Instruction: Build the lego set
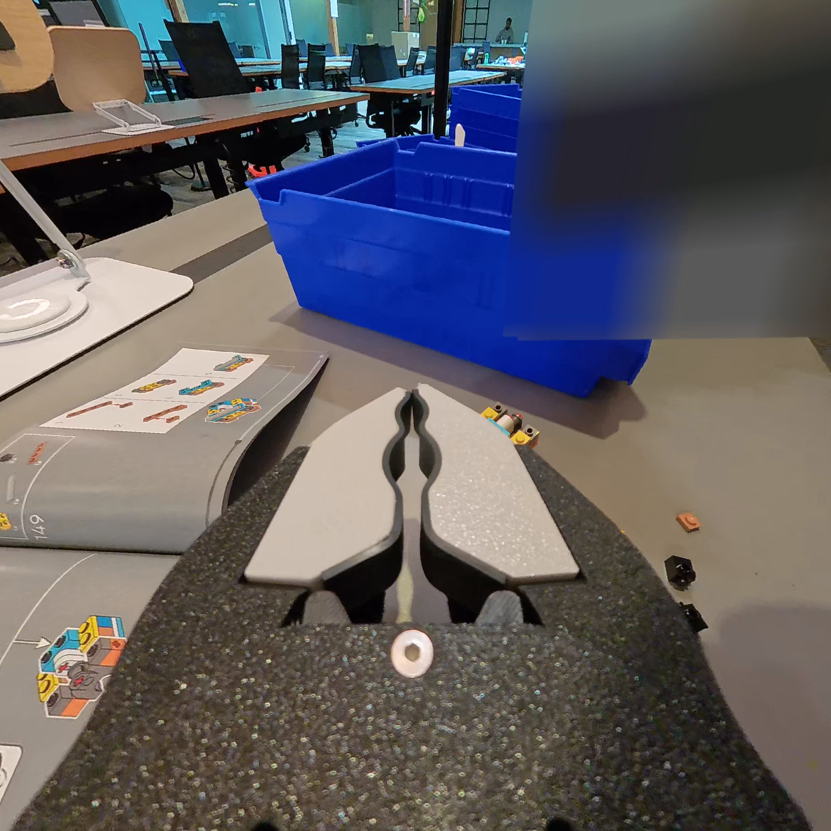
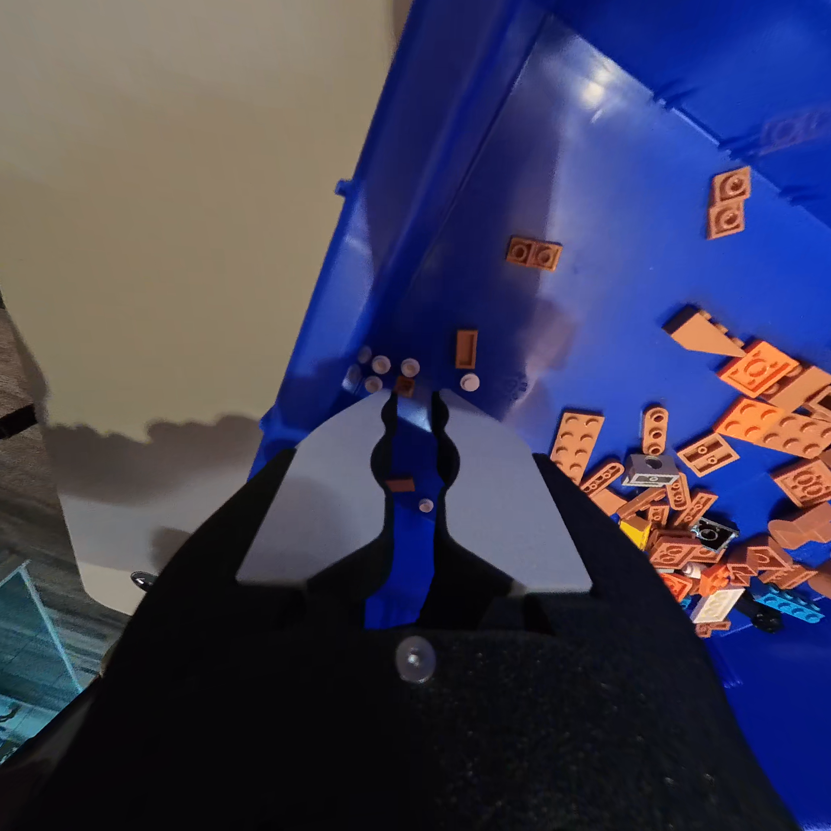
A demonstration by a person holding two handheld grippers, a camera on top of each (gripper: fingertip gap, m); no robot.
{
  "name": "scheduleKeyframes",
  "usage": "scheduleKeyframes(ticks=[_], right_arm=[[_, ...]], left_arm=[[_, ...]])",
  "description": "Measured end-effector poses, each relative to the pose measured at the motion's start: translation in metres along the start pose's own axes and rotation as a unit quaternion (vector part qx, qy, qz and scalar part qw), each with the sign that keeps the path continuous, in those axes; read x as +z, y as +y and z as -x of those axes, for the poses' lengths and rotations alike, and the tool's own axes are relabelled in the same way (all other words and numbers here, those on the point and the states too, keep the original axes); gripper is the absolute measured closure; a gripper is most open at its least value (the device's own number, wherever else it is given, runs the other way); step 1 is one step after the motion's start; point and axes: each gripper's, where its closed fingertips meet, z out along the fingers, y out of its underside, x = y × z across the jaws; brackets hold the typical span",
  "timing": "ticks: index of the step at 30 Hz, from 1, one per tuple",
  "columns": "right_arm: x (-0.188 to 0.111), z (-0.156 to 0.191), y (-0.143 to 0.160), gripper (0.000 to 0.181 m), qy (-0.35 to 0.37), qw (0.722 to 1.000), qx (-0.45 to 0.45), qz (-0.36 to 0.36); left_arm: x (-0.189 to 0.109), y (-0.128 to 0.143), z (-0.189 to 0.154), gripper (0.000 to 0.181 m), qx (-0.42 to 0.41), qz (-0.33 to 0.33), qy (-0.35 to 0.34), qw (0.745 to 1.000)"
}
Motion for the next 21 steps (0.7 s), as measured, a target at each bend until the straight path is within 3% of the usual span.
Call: scheduleKeyframes(ticks=[1, 16, 21], right_arm=[[0.000, 0.000, 0.000, 0.167, -0.002, 1.000, 0.000, 0.001], [0.006, -0.001, 0.002, 0.176, 0.005, 1.000, -0.006, 0.019], [-0.012, -0.004, -0.001, 0.176, 0.031, 0.999, 0.008, 0.004]], left_arm=[[0.000, 0.000, 0.000, 0.181, 0.001, 0.000, 0.000, 1.000], [0.001, 0.001, -0.002, 0.181, 0.013, 0.005, -0.004, 1.000], [0.000, 0.000, 0.000, 0.181, 0.009, 0.002, -0.006, 1.000]])
